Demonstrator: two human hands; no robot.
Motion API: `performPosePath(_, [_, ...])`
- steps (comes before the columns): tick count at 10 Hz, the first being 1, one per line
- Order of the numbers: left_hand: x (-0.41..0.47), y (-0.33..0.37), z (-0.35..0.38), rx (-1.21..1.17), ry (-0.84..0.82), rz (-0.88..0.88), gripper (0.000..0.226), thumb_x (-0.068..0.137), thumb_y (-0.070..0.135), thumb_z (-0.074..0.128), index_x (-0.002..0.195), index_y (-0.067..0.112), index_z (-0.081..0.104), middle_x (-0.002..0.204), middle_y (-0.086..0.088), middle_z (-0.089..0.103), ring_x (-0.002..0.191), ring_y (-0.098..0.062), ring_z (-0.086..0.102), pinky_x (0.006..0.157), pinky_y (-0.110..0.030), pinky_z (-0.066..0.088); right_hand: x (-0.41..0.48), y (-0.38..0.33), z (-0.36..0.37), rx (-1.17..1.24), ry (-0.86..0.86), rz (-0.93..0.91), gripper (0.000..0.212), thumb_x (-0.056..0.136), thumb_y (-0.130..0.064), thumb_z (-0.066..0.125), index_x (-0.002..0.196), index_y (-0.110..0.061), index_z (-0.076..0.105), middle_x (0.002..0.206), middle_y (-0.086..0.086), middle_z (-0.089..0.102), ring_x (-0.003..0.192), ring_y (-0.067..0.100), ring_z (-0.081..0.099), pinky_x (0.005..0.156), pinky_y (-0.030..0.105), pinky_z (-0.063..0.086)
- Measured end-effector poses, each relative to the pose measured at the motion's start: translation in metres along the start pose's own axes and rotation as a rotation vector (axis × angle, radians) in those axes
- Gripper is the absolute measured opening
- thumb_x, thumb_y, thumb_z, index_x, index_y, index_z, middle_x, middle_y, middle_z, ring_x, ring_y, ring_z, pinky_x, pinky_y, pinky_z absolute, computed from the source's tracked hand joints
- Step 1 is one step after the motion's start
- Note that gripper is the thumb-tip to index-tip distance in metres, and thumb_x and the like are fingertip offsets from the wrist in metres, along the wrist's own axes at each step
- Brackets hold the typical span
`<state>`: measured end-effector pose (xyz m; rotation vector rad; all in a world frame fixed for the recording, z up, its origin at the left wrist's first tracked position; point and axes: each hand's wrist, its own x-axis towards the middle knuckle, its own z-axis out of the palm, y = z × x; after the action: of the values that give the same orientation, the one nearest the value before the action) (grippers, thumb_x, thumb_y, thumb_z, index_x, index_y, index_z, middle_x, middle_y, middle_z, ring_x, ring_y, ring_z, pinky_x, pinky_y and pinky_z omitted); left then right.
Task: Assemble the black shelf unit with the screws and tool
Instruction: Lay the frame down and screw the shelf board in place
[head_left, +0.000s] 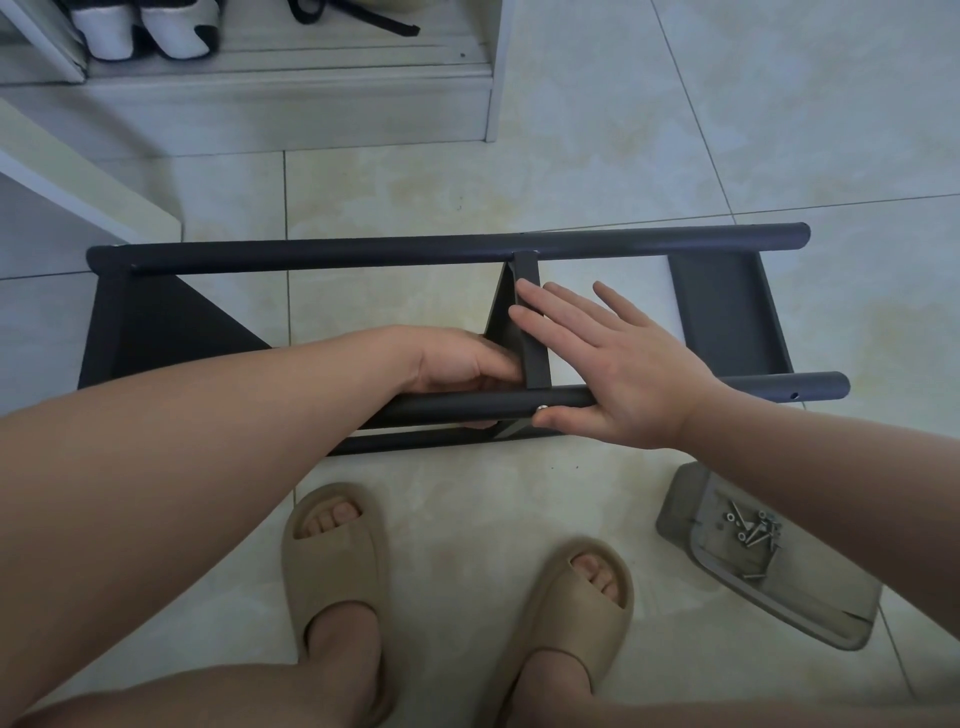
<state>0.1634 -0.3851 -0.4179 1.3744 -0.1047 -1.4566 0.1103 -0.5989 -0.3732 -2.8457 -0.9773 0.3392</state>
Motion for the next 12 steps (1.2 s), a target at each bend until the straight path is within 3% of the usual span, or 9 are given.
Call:
performPosePath(2, [-0.0016,-0.0008,-0.0038,-0.086,-0.091,0.016,0.044,0.098,0.008,0.042,0.081,0.019,0.081,0.078,-0.001,0.074,0.069,-0.012,0.069,0.064,-0.023,0.054,0.0003,0.0005,-0.0002,-0.004,-0.003,0.0,0.091,0.091,-0.077,0.031,0.163,-0.023,0.013,0.17,-0.009,-0.001,0.157,0.016,0.006,0.127,0.048,0.009])
performPosePath(4, [0.0014,0.0002,-0.0006,-0.002,-0.052,-0.017,0.041,0.098,0.019,0.051,0.067,0.02,0.077,0.064,0.0,0.067,0.054,-0.011,0.061,0.054,-0.02,0.049,0.0004,0.0001,-0.0003,-0.006,-0.012,0.002,0.091,0.091,-0.077,0.03,0.163,-0.023,0.013,0.169,-0.009,-0.002,0.157,0.016,0.007,0.127,0.049,0.009])
performPosePath(5, [0.0012,0.0002,-0.0014,0.014,-0.04,0.013,0.027,0.09,0.021,0.057,0.074,0.02,0.079,0.073,-0.001,0.071,0.063,-0.013,0.066,0.06,-0.024,0.053,0.0005,-0.0003,-0.0004,-0.003,-0.011,0.002,0.091,0.091,-0.077,0.031,0.163,-0.023,0.013,0.169,-0.009,-0.001,0.157,0.016,0.008,0.127,0.049,0.01])
performPosePath(6, [0.0018,-0.003,-0.0043,-0.051,-0.063,0.027,0.037,0.096,0.01,0.049,0.08,0.02,0.081,0.083,-0.003,0.074,0.073,-0.016,0.068,0.067,-0.026,0.054,0.0004,-0.0003,-0.0011,-0.001,-0.011,0.002,0.092,0.09,-0.077,0.03,0.163,-0.023,0.014,0.169,-0.009,-0.001,0.157,0.016,0.008,0.126,0.049,0.01])
performPosePath(7, [0.0017,-0.0037,-0.0055,-0.118,-0.053,0.04,0.028,0.086,0.005,0.055,0.082,0.018,0.08,0.092,-0.01,0.072,0.084,-0.024,0.066,0.082,-0.035,0.05,0.0,-0.0006,-0.0015,-0.001,-0.012,0.004,0.092,0.09,-0.077,0.031,0.163,-0.023,0.014,0.169,-0.009,-0.001,0.157,0.016,0.008,0.126,0.049,0.01])
performPosePath(9, [0.0049,-0.0025,-0.0038,-0.063,-0.049,-0.037,0.042,0.1,0.017,0.045,0.075,0.019,0.079,0.073,-0.003,0.07,0.061,-0.014,0.063,0.06,-0.024,0.052,0.0003,-0.0006,-0.0014,-0.001,-0.012,0.004,0.091,0.09,-0.077,0.031,0.163,-0.023,0.014,0.169,-0.009,0.0,0.157,0.017,0.009,0.127,0.048,0.01])
performPosePath(11, [0.0033,-0.0027,-0.0035,-0.048,-0.038,0.018,0.044,0.097,0.006,0.045,0.074,0.019,0.08,0.075,-0.003,0.073,0.067,-0.014,0.069,0.062,-0.023,0.054,0.0006,-0.0004,-0.0025,-0.001,-0.019,0.011,0.092,0.09,-0.078,0.03,0.163,-0.024,0.013,0.17,-0.008,0.001,0.157,0.018,0.01,0.126,0.049,0.01])
performPosePath(12, [0.003,-0.004,-0.0048,-0.085,-0.032,0.027,0.029,0.091,0.002,0.049,0.087,0.013,0.076,0.086,-0.009,0.072,0.078,-0.021,0.068,0.078,-0.032,0.053,0.0005,-0.0002,-0.0026,0.0,-0.023,0.006,0.092,0.091,-0.077,0.031,0.163,-0.023,0.013,0.17,-0.008,0.0,0.157,0.017,0.009,0.127,0.048,0.009])
